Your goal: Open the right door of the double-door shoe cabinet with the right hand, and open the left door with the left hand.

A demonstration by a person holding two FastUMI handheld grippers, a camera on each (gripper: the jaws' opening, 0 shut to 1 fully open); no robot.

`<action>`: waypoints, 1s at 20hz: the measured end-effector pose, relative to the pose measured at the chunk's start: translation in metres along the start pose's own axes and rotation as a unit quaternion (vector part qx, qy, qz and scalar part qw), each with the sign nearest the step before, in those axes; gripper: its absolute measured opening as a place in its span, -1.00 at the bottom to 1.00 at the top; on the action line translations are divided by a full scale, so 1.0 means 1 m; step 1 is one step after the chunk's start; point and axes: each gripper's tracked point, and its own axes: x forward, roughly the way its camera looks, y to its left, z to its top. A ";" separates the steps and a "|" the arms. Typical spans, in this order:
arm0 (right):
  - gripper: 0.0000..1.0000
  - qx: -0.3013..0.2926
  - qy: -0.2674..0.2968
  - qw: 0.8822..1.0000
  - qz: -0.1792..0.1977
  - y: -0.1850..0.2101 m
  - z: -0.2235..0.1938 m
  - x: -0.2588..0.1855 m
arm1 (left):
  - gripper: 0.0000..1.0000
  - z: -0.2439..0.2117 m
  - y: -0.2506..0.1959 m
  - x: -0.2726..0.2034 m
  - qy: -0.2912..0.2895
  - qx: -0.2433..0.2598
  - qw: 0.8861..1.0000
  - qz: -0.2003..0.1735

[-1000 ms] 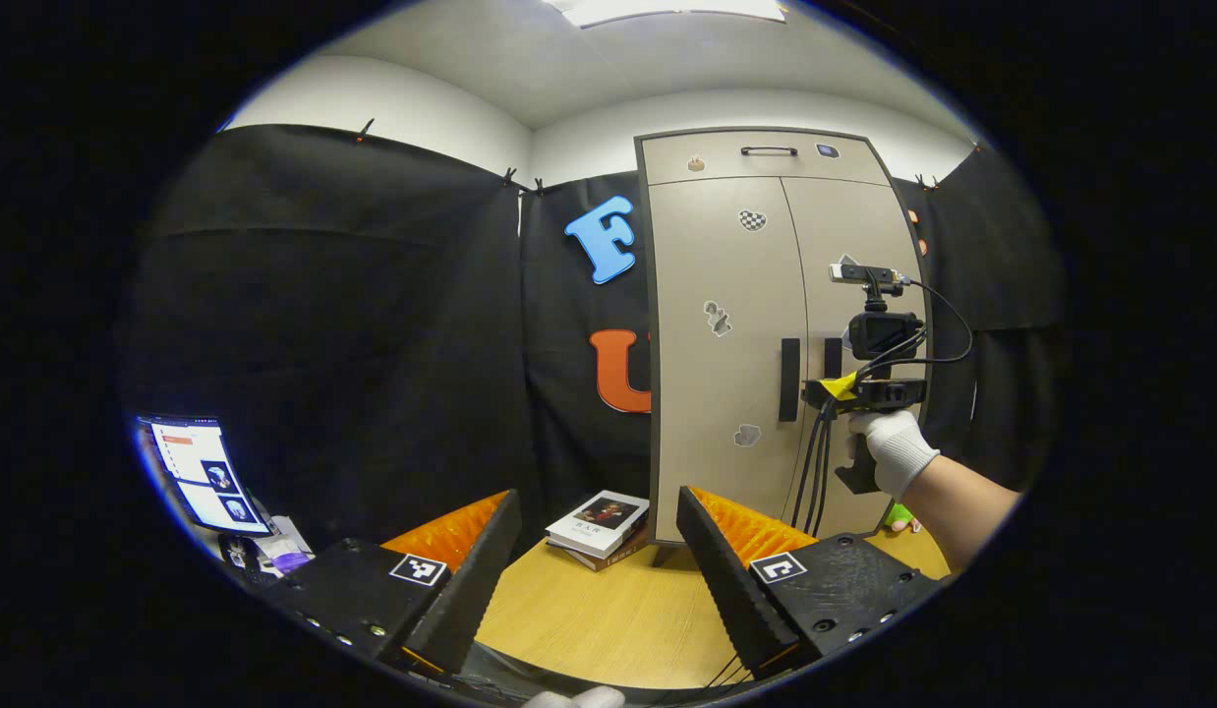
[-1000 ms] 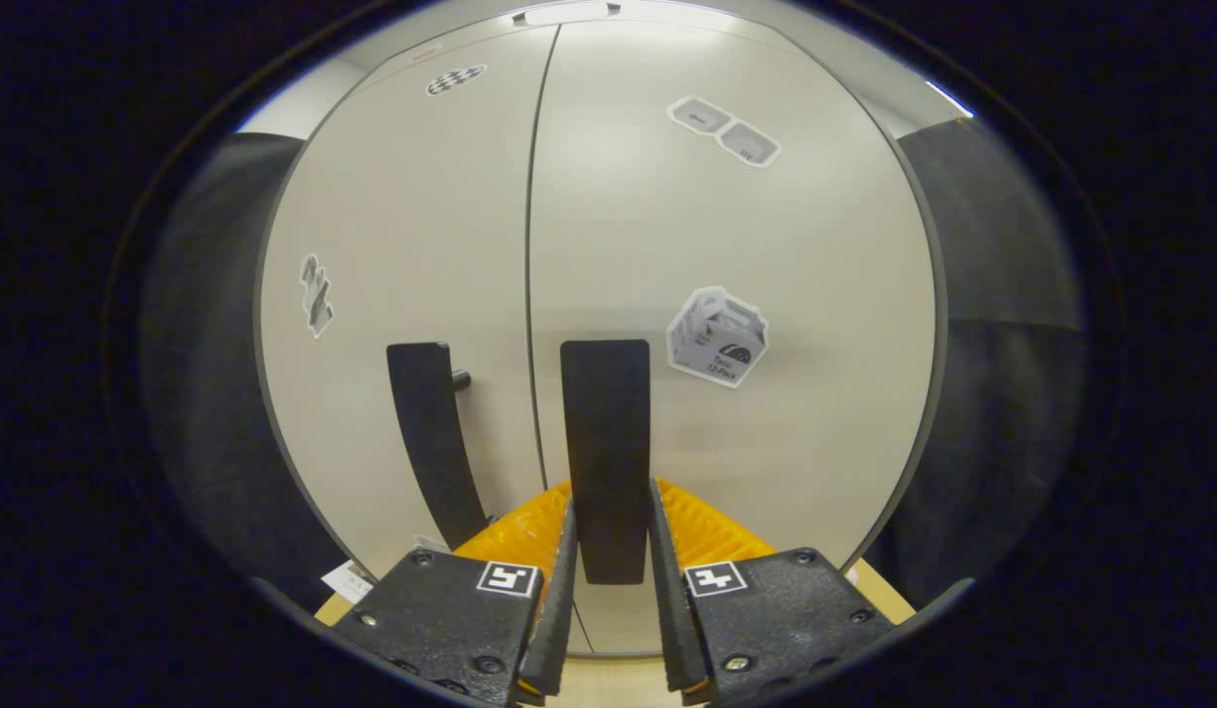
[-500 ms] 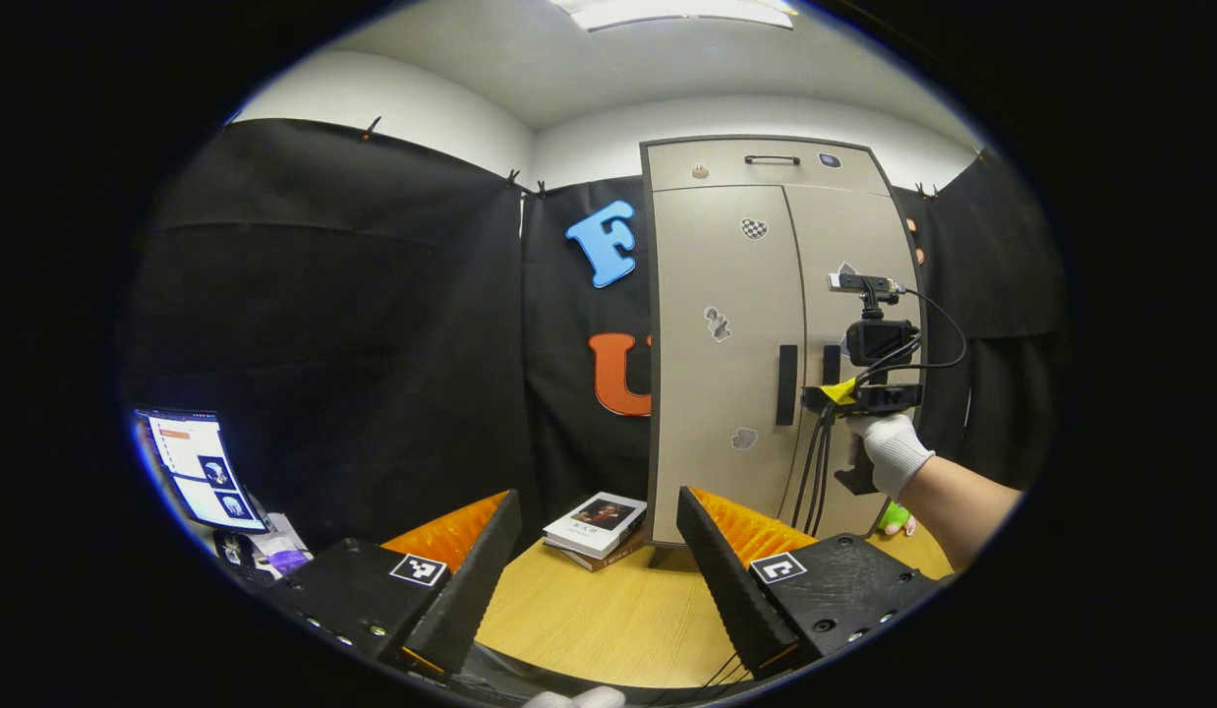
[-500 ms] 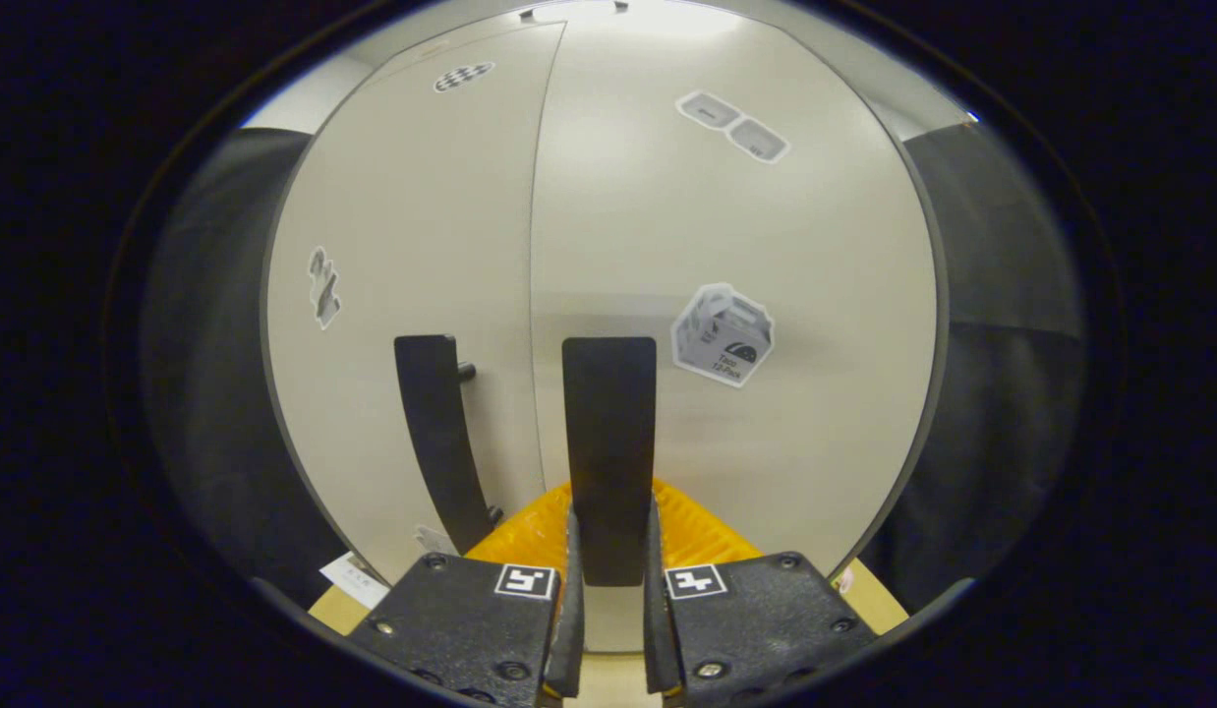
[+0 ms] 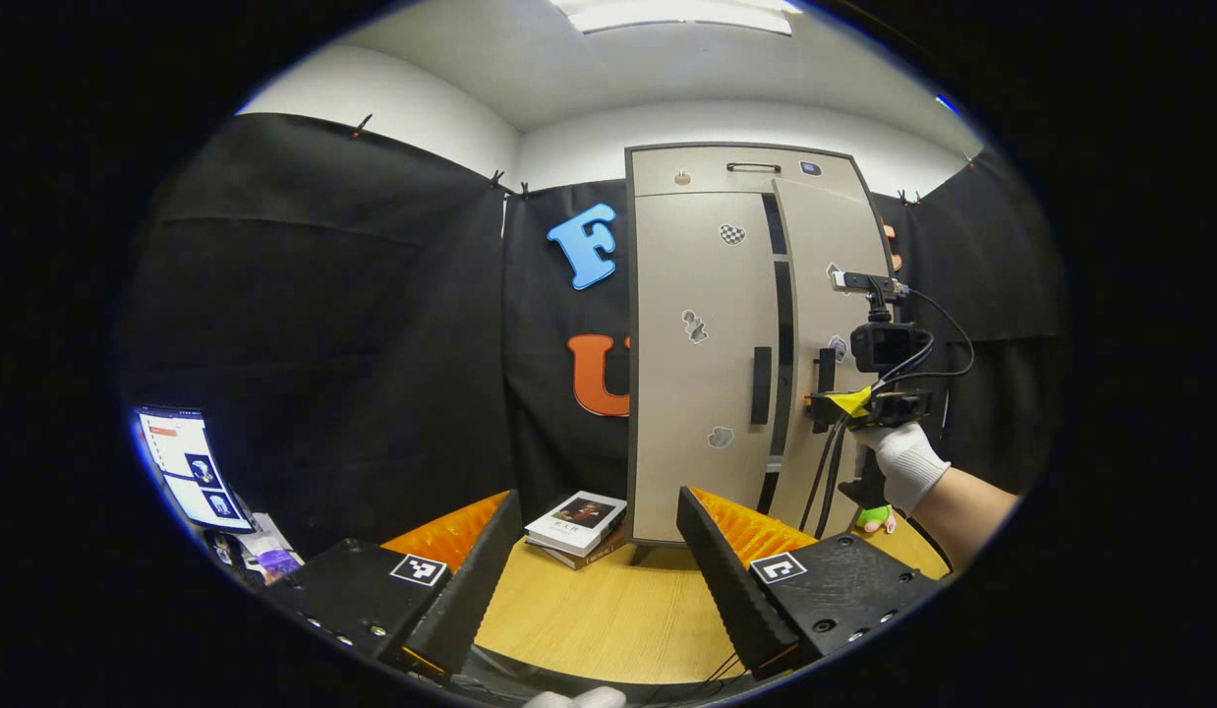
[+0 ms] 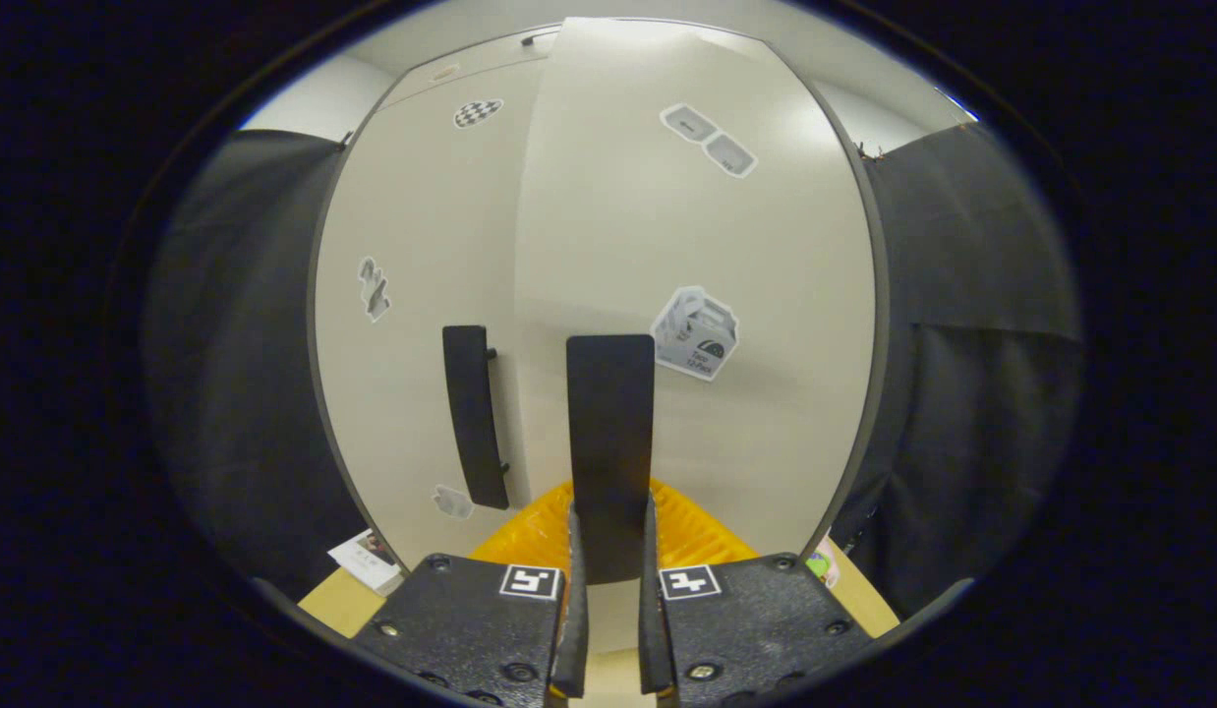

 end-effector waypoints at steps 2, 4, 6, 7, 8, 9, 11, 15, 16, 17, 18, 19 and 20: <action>-0.54 0.000 -0.001 1.000 -0.002 -0.006 -0.003 -0.015 | 0.93 0.001 -0.004 -0.003 -0.001 -0.001 1.000 -0.011; -0.54 -0.005 -0.001 1.000 -0.003 -0.014 -0.005 -0.029 | 0.93 0.001 -0.008 -0.007 -0.003 0.000 1.000 -0.023; -0.56 -0.002 -0.002 1.000 -0.002 -0.024 -0.006 -0.041 | 0.93 0.003 -0.014 -0.012 -0.004 0.001 0.999 -0.034; -0.57 -0.001 -0.001 1.000 -0.003 -0.029 -0.009 -0.050 | 0.93 0.003 -0.016 -0.014 -0.005 0.001 0.999 -0.040; -0.58 0.002 -0.001 1.000 -0.005 -0.034 -0.009 -0.057 | 0.93 0.002 -0.019 -0.015 -0.005 0.001 0.999 -0.046; -0.58 0.003 -0.001 1.000 -0.007 -0.041 -0.011 -0.064 | 0.93 0.003 -0.022 -0.017 -0.006 0.001 0.999 -0.052; -0.60 0.006 -0.004 1.000 -0.014 -0.058 -0.013 -0.079 | 0.93 0.003 -0.029 -0.020 -0.007 0.002 0.998 -0.064; -0.69 0.006 -0.006 1.000 -0.026 -0.091 -0.015 -0.102 | 0.93 0.004 -0.047 -0.024 -0.009 0.005 0.996 -0.085; -0.72 0.006 -0.005 1.000 -0.028 -0.099 -0.015 -0.104 | 0.93 0.004 -0.050 -0.025 -0.008 0.005 0.996 -0.090; -0.73 0.009 -0.005 0.999 -0.032 -0.105 -0.016 -0.107 | 0.93 0.003 -0.055 -0.025 -0.008 0.005 0.995 -0.096; -0.77 0.006 -0.006 0.999 -0.036 -0.113 -0.017 -0.112 | 0.93 0.004 -0.061 -0.026 -0.009 0.006 0.995 -0.101; -0.80 0.004 -0.008 0.999 -0.041 -0.121 -0.016 -0.115 | 0.93 0.005 -0.066 -0.027 -0.010 0.007 0.994 -0.105; -0.82 0.001 -0.010 0.999 -0.044 -0.129 -0.015 -0.118 | 0.93 0.006 -0.070 -0.028 -0.011 0.007 0.994 -0.109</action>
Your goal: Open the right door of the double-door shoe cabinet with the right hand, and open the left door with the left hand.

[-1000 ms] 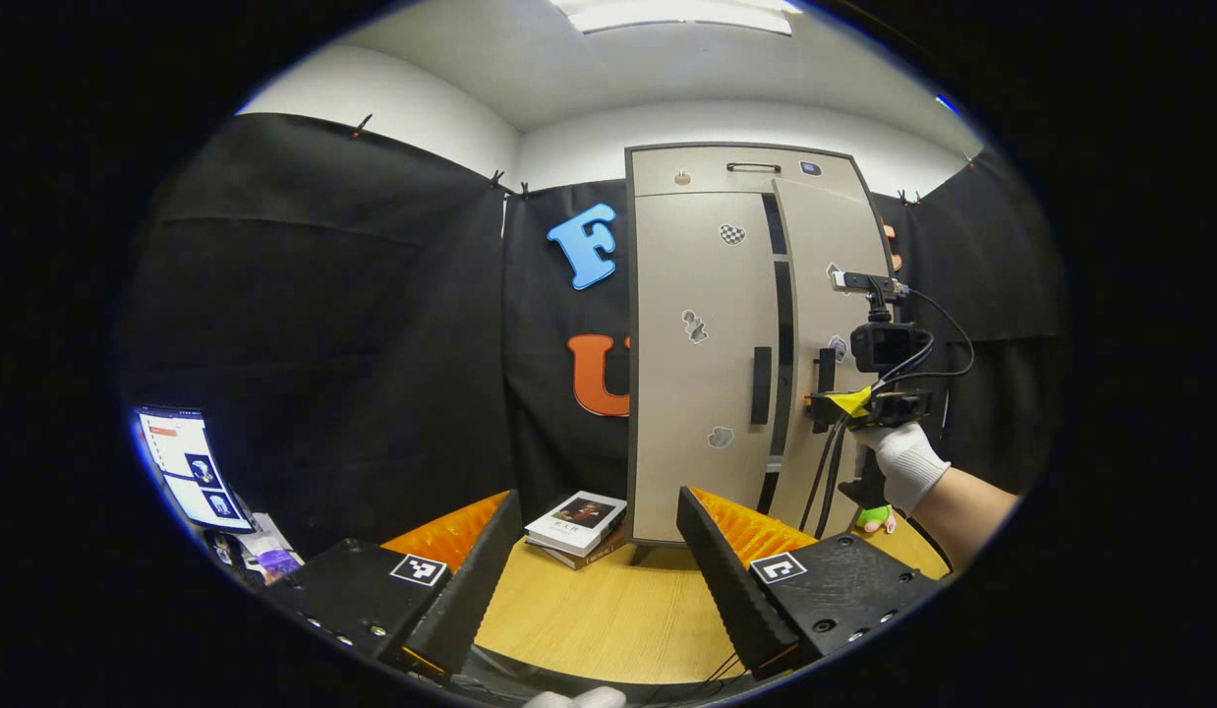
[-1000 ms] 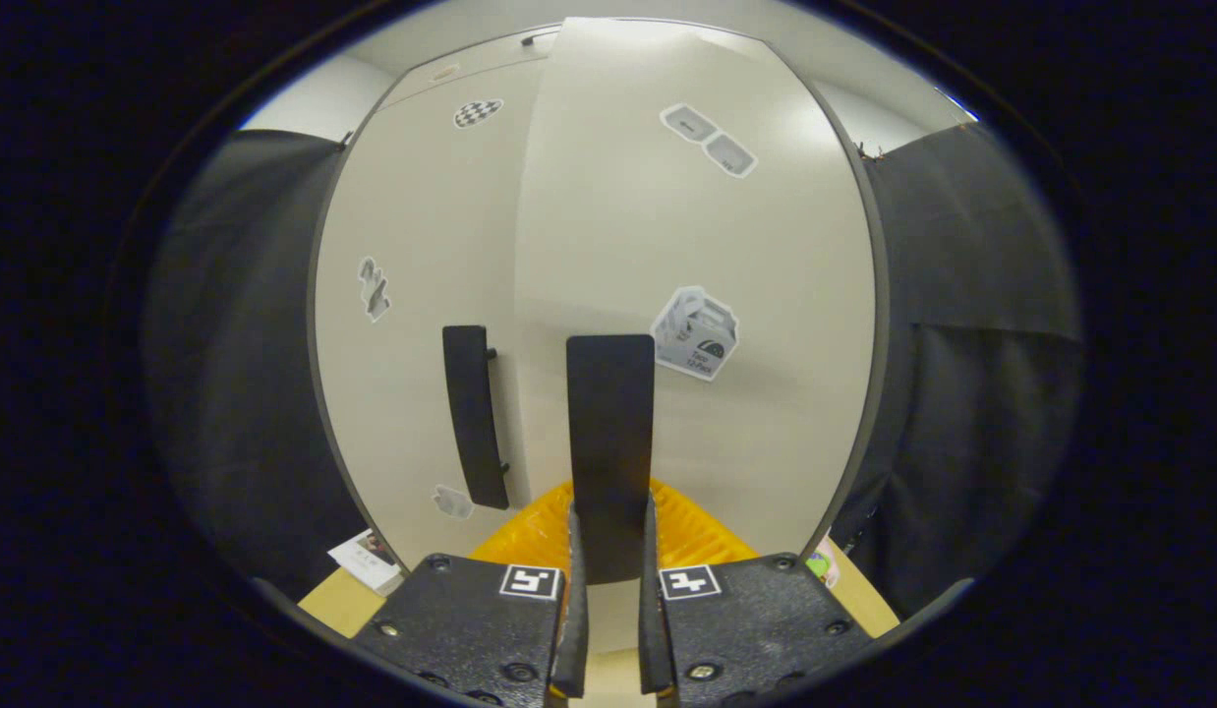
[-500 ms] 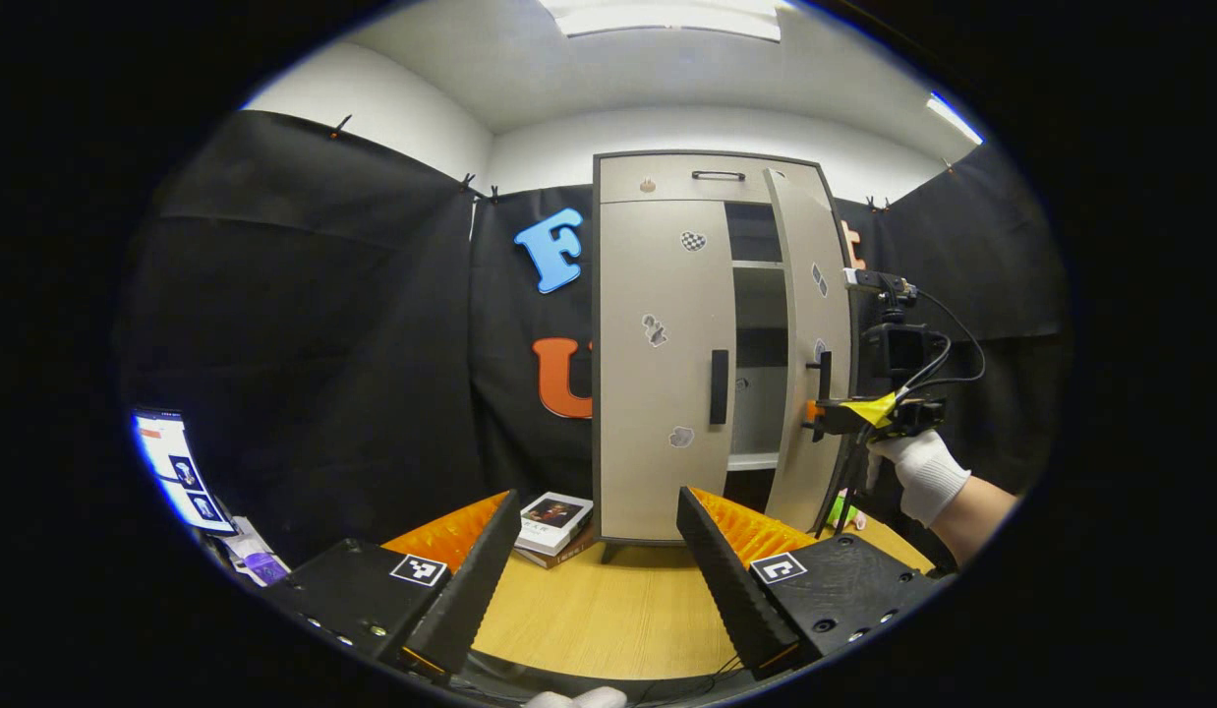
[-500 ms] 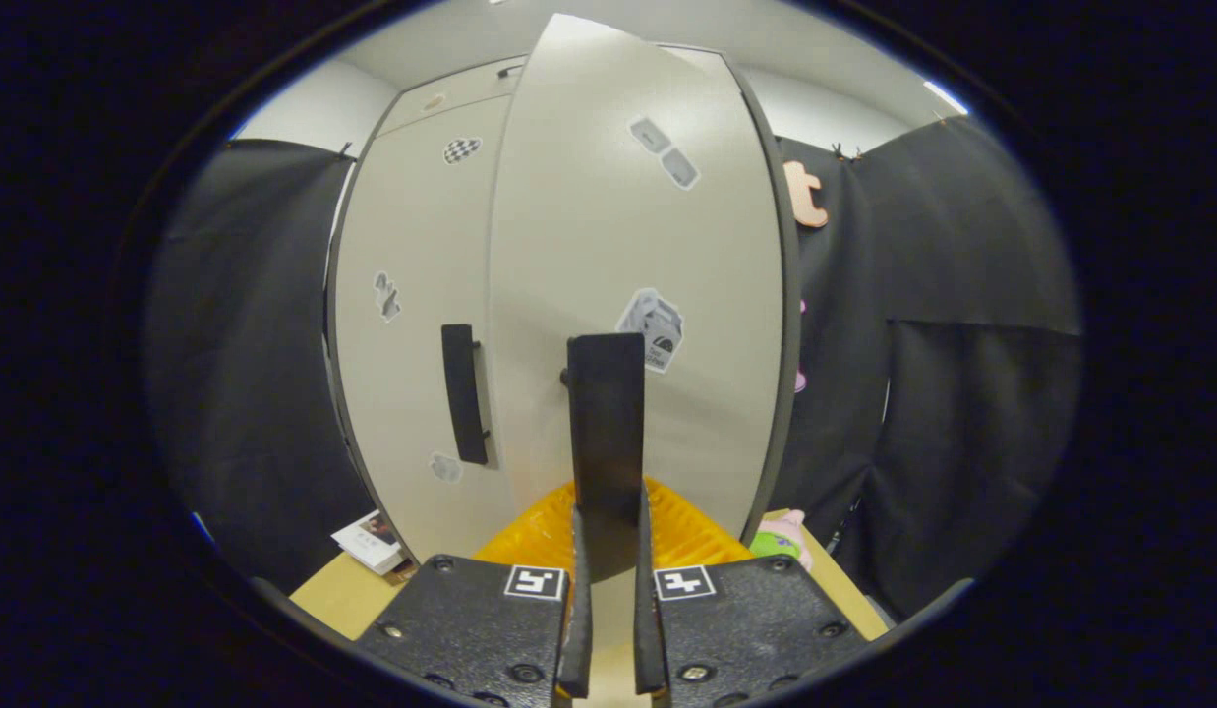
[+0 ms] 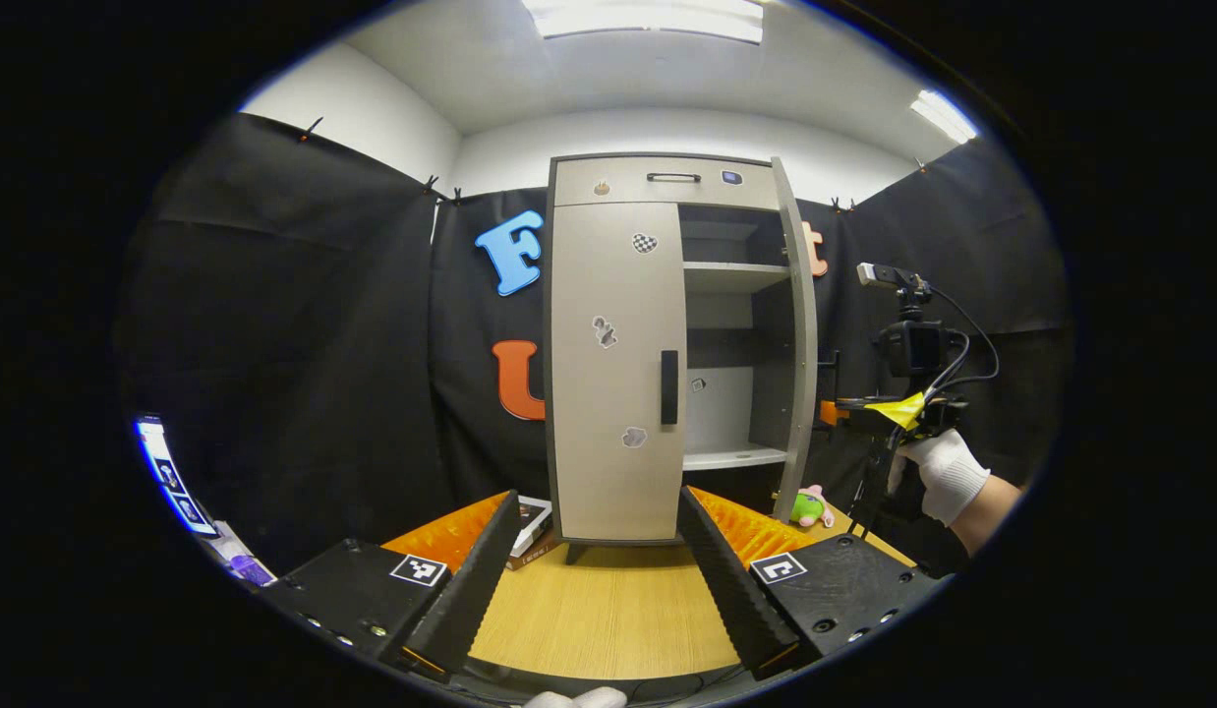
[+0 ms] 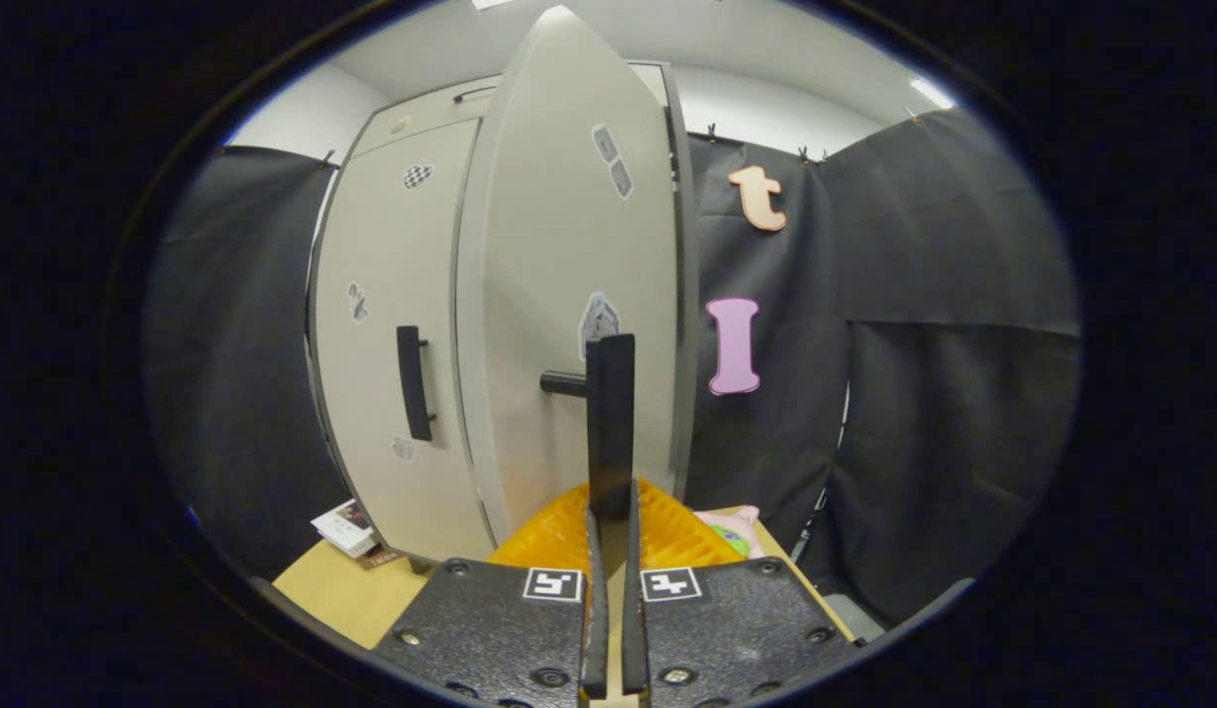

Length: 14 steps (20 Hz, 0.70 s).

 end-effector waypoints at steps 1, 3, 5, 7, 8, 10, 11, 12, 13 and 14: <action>-0.84 -0.003 -0.001 1.000 -0.004 -0.008 -0.001 0.002 | 0.93 0.000 -0.004 0.002 -0.001 0.000 1.000 -0.003; -0.91 -0.012 0.000 1.000 -0.011 -0.024 -0.001 -0.001 | 0.92 0.002 -0.009 0.005 -0.002 -0.003 1.000 -0.010; -0.92 -0.020 0.000 1.000 -0.021 -0.043 -0.001 -0.001 | 0.92 0.003 -0.017 0.012 -0.003 -0.003 1.000 -0.016; -0.92 -0.018 0.003 1.000 -0.026 -0.060 0.000 0.001 | 0.92 0.003 -0.029 0.012 -0.002 -0.005 1.000 -0.022; -0.92 -0.009 0.006 1.000 -0.028 -0.068 0.000 -0.001 | 0.93 0.003 -0.034 0.013 -0.002 -0.006 1.000 -0.026; -0.93 0.007 0.010 1.000 -0.028 -0.083 -0.001 0.001 | 0.93 0.004 -0.043 0.017 -0.001 -0.006 0.999 -0.031; -0.93 0.008 0.010 1.000 -0.026 -0.090 -0.001 0.002 | 0.92 0.004 -0.047 0.019 0.000 -0.006 0.999 -0.033; -0.93 0.010 0.011 1.000 -0.017 -0.093 -0.001 0.003 | 0.93 0.004 -0.051 0.022 0.000 -0.005 0.999 -0.037; -0.93 0.007 0.010 1.000 -0.009 -0.094 0.000 0.003 | 0.93 0.004 -0.054 0.024 0.001 -0.005 0.999 -0.038; -0.93 -0.001 0.008 1.000 -0.002 -0.096 -0.001 0.004 | 0.93 0.005 -0.057 0.026 0.000 -0.005 0.999 -0.039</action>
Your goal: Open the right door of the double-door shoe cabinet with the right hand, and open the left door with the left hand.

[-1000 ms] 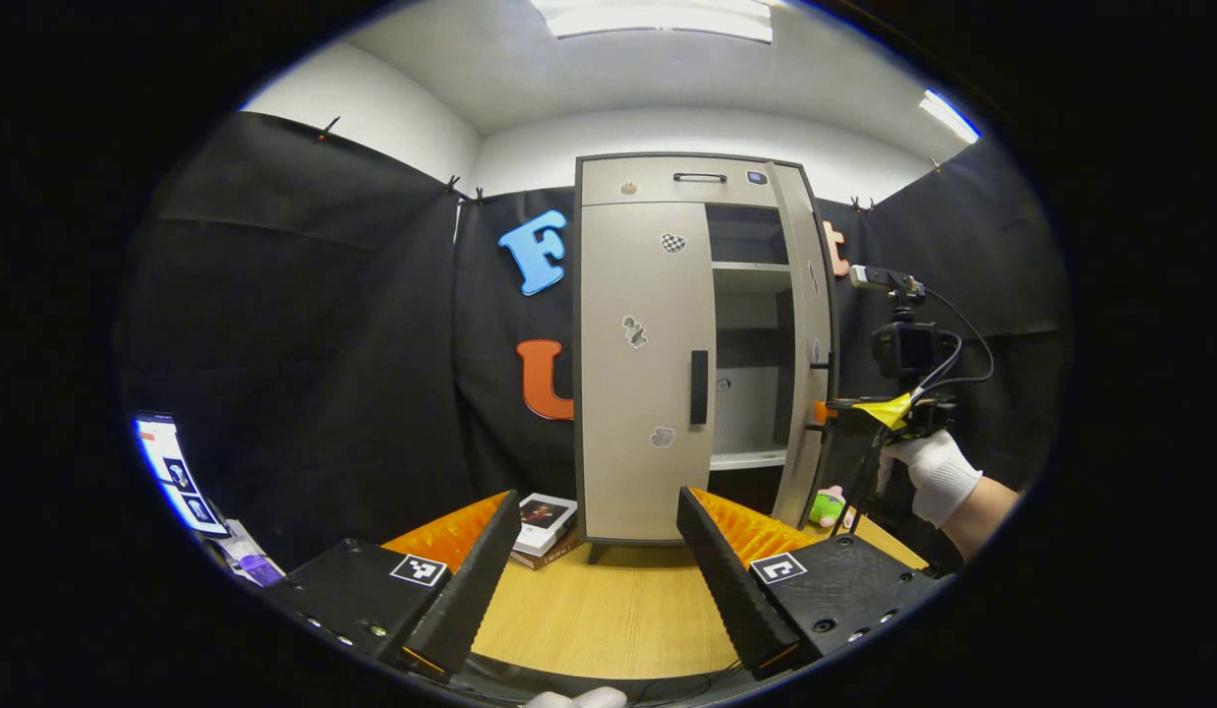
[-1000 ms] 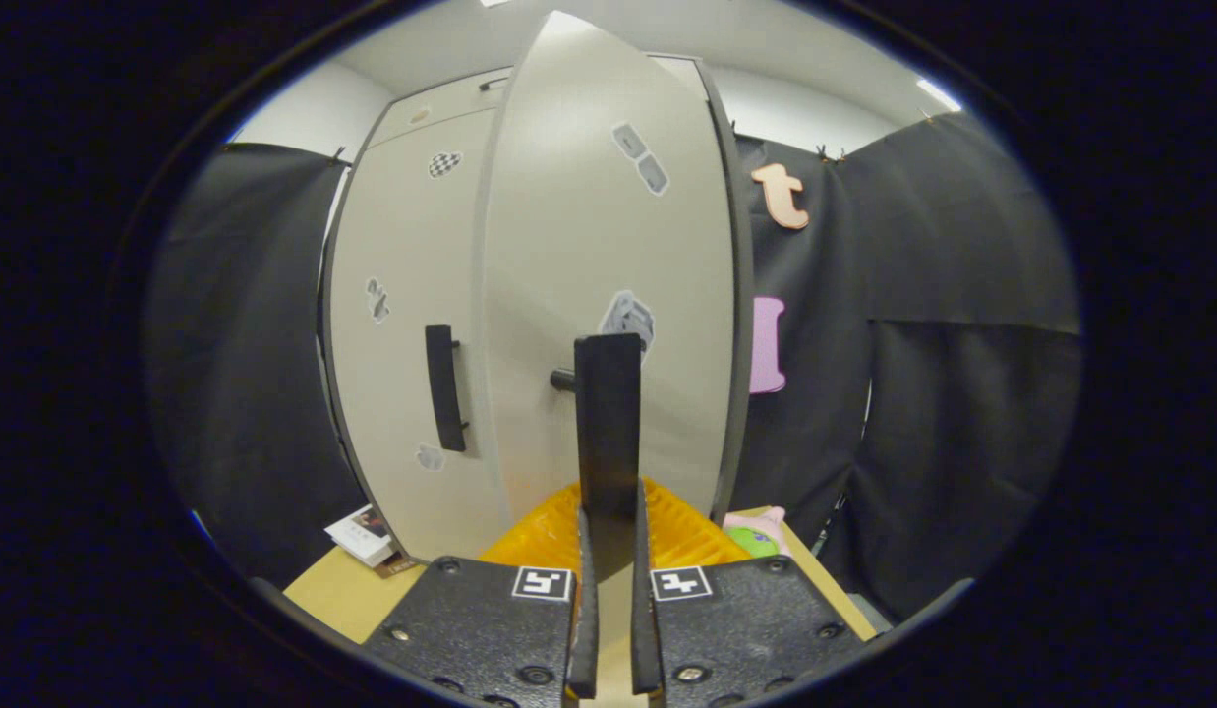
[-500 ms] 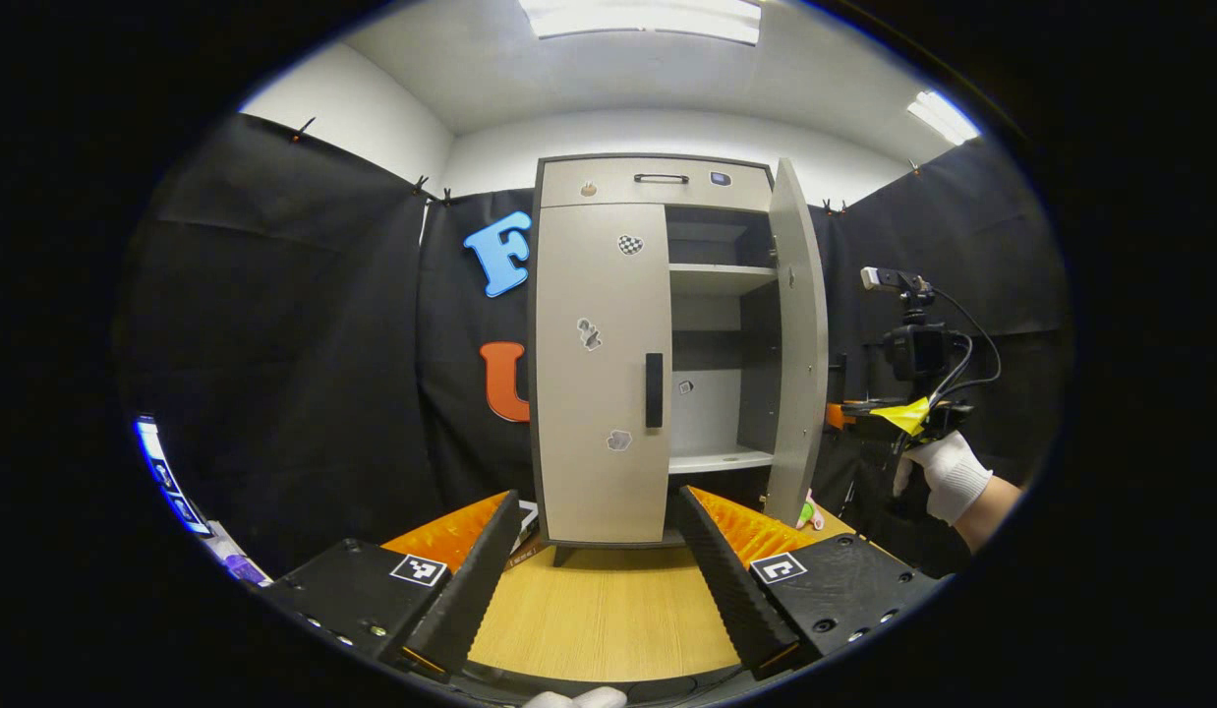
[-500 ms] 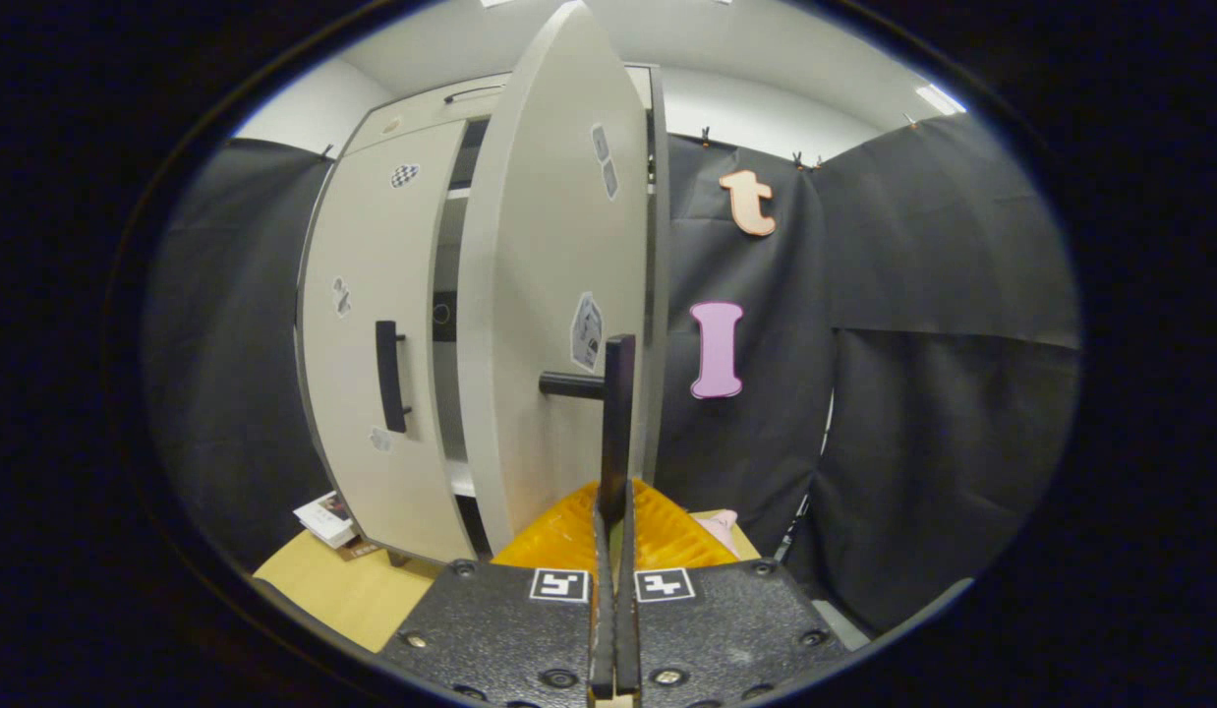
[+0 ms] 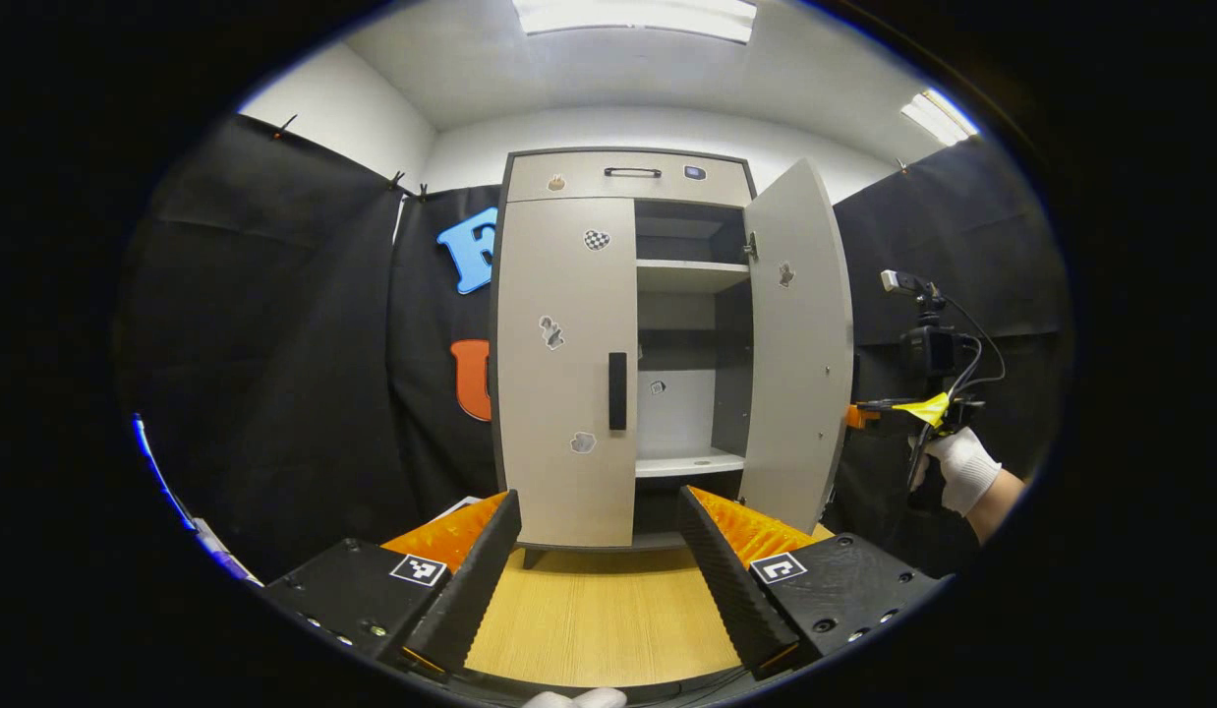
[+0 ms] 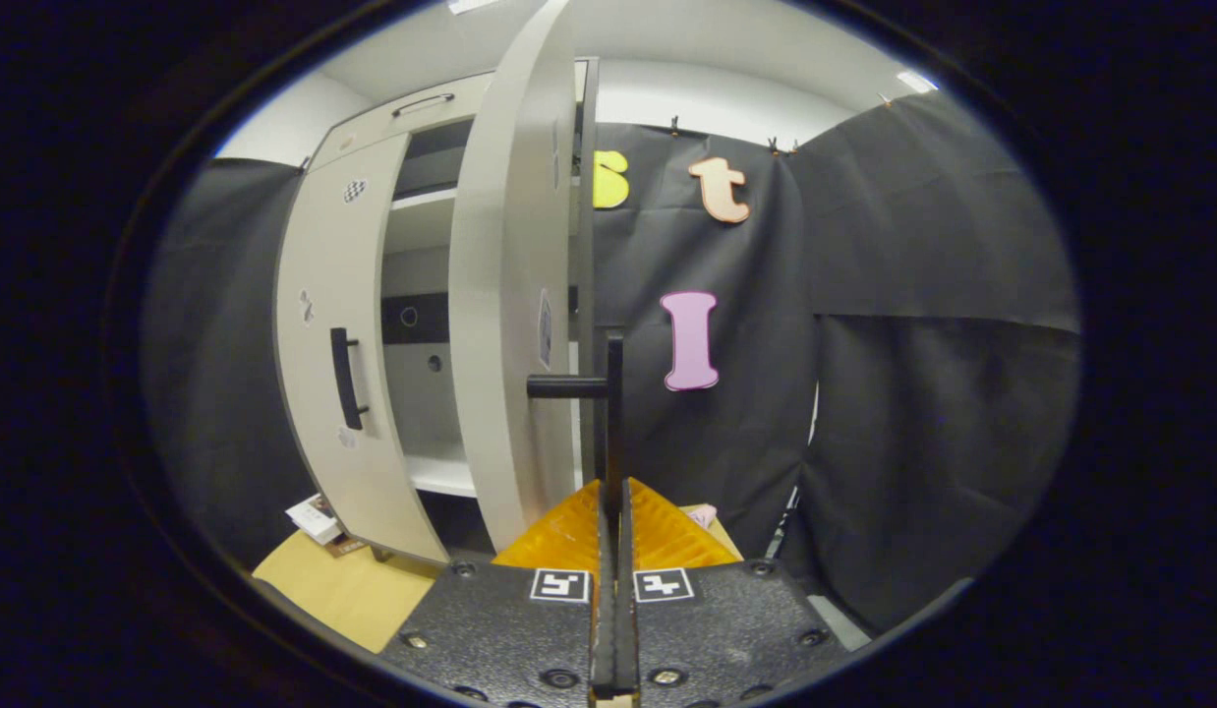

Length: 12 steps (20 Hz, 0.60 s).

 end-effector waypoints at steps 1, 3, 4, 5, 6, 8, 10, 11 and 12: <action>-0.93 -0.003 0.001 1.000 0.003 -0.001 0.000 0.000 | 0.93 0.000 -0.001 0.001 0.000 0.000 1.000 0.000; -0.91 -0.008 0.004 1.000 0.002 0.000 0.000 0.000 | 0.93 0.002 -0.004 0.002 -0.002 -0.001 1.000 0.000; -0.92 -0.010 0.006 1.000 0.000 0.000 0.000 -0.001 | 0.92 0.003 -0.005 0.002 -0.003 -0.001 1.000 0.001; -0.92 -0.012 0.007 1.000 -0.002 0.001 0.000 -0.003 | 0.92 0.003 -0.005 0.002 -0.003 0.001 1.000 0.002; -0.93 -0.012 0.007 1.000 -0.005 0.001 0.000 -0.005 | 0.92 0.004 -0.005 0.002 -0.003 0.002 1.000 0.003; -0.88 -0.014 -0.001 1.000 -0.022 -0.007 0.003 -0.014 | 0.92 0.003 -0.001 0.004 -0.002 0.003 1.000 0.005; -0.62 -0.015 -0.005 0.999 -0.039 -0.013 0.003 -0.029 | 0.92 0.001 0.005 0.004 0.000 0.004 1.000 0.008; -0.36 -0.017 -0.010 0.999 -0.047 -0.017 0.004 -0.039 | 0.92 0.002 0.008 0.003 0.001 0.006 1.000 0.010; -0.02 -0.015 -0.016 0.999 -0.050 -0.018 0.004 -0.049 | 0.92 0.002 0.012 0.004 0.002 0.008 1.000 0.012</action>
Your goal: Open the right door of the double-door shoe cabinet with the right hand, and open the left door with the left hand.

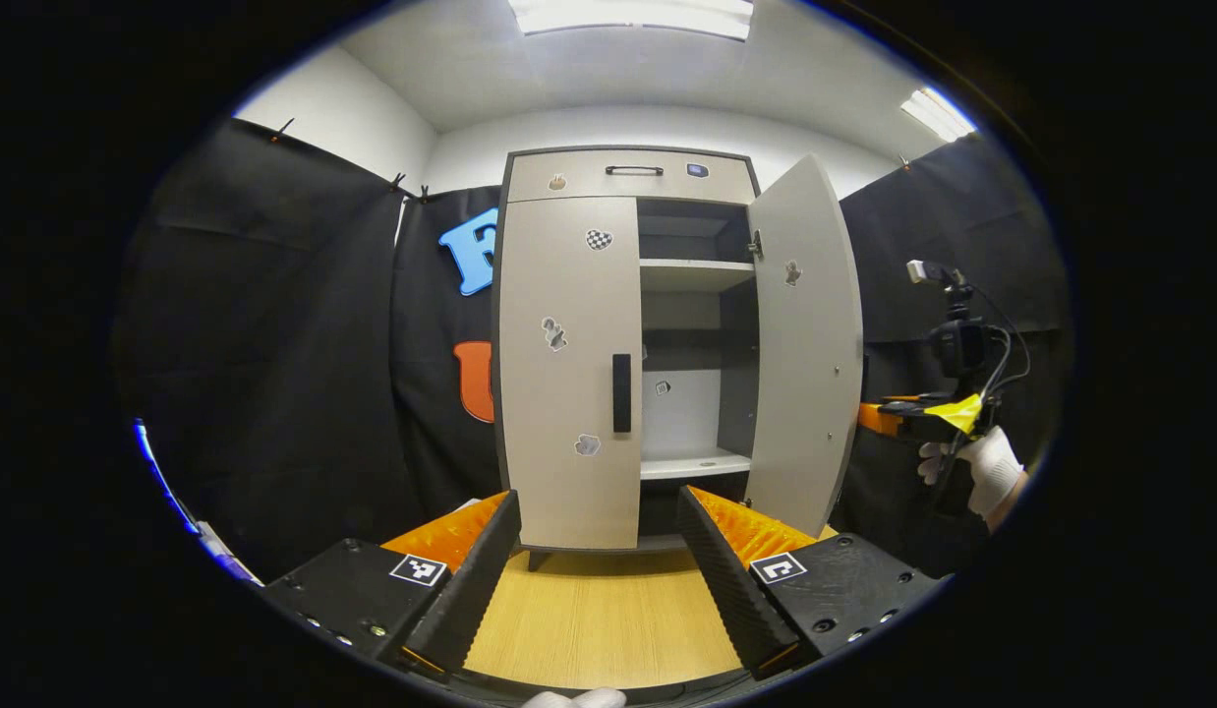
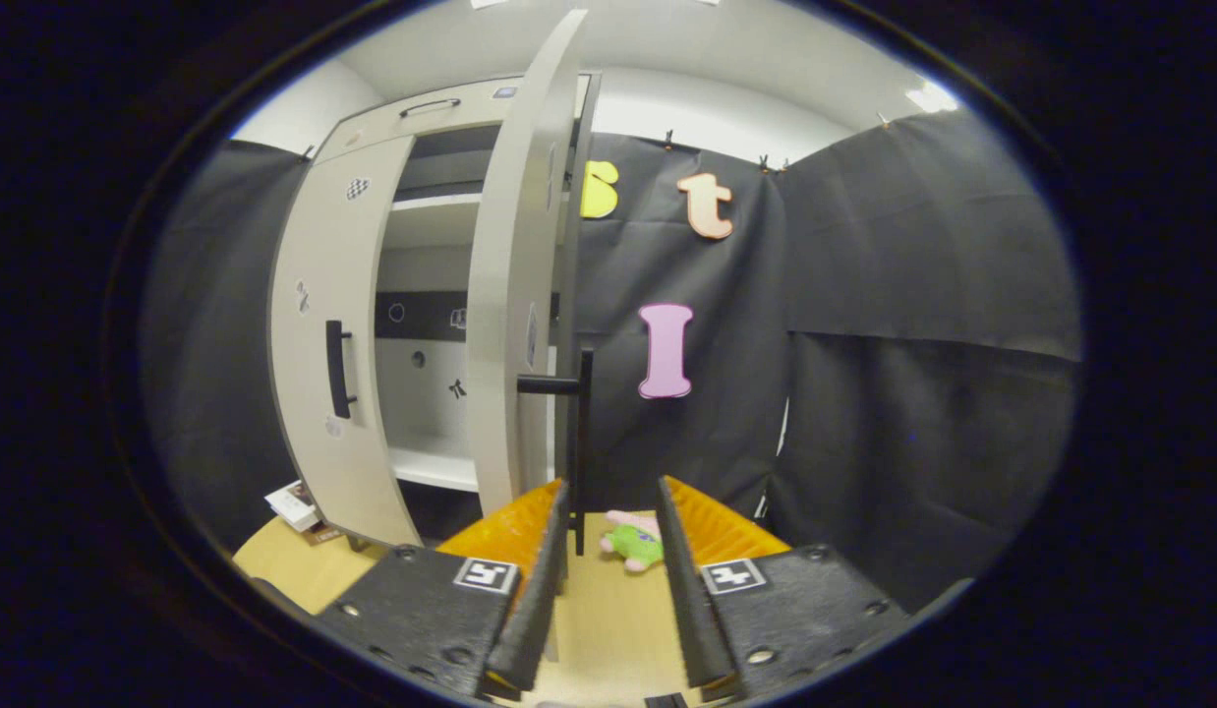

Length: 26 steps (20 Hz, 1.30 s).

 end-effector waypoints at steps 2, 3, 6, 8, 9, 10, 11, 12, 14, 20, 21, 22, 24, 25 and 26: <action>0.66 -0.001 -0.002 1.000 -0.005 0.000 0.003 -0.018 | 0.92 -0.003 0.007 0.003 0.002 0.003 1.000 0.003; 1.00 -0.004 -0.007 1.000 -0.002 0.003 0.004 -0.027 | 0.92 -0.003 0.011 0.005 0.002 0.003 1.000 0.003; 0.99 -0.014 -0.023 1.000 0.011 0.019 0.011 -0.058 | 0.92 -0.003 0.020 0.014 0.002 0.005 1.000 0.003; 0.99 -0.015 -0.025 0.999 0.027 0.039 0.007 -0.080 | 1.00 -0.005 0.026 0.022 0.003 0.012 1.000 0.006; 0.99 -0.008 -0.022 0.999 0.036 0.050 0.001 -0.092 | 0.92 -0.006 0.028 0.028 0.003 0.013 1.000 0.006; 0.99 0.002 -0.020 0.999 0.047 0.062 -0.004 -0.102 | 0.92 -0.008 0.030 0.033 0.004 0.012 1.000 0.006; 0.99 0.006 -0.015 0.998 0.059 0.074 -0.012 -0.113 | 0.92 -0.010 0.031 0.039 0.005 0.010 1.000 0.006; 0.99 0.009 -0.013 0.998 0.063 0.079 -0.016 -0.121 | 0.92 -0.012 0.032 0.046 0.006 0.007 1.000 0.004; 1.00 0.011 -0.005 0.998 0.066 0.087 -0.026 -0.130 | 0.93 -0.014 0.031 0.059 0.009 0.004 1.000 -0.001; 1.00 0.018 0.003 0.999 0.052 0.086 -0.020 -0.136 | 0.92 0.002 0.019 0.128 -0.015 0.026 0.999 -0.019; 1.00 0.018 0.000 0.999 0.047 0.084 -0.017 -0.136 | 0.92 0.005 0.015 0.142 -0.016 0.025 0.999 -0.023; 1.00 0.018 -0.001 0.999 0.045 0.084 -0.012 -0.136 | 0.92 0.008 0.009 0.159 -0.022 0.022 0.999 -0.029; 1.00 0.015 -0.004 0.999 0.039 0.083 -0.007 -0.137 | 0.92 0.009 0.000 0.190 -0.019 0.021 0.999 -0.036; 1.00 0.014 -0.004 0.999 0.037 0.083 -0.005 -0.137 | 0.92 0.012 -0.004 0.206 -0.021 0.020 0.999 -0.040; 1.00 0.014 -0.005 0.999 0.035 0.083 -0.003 -0.137 | 0.92 0.014 -0.009 0.221 -0.020 0.021 0.999 -0.043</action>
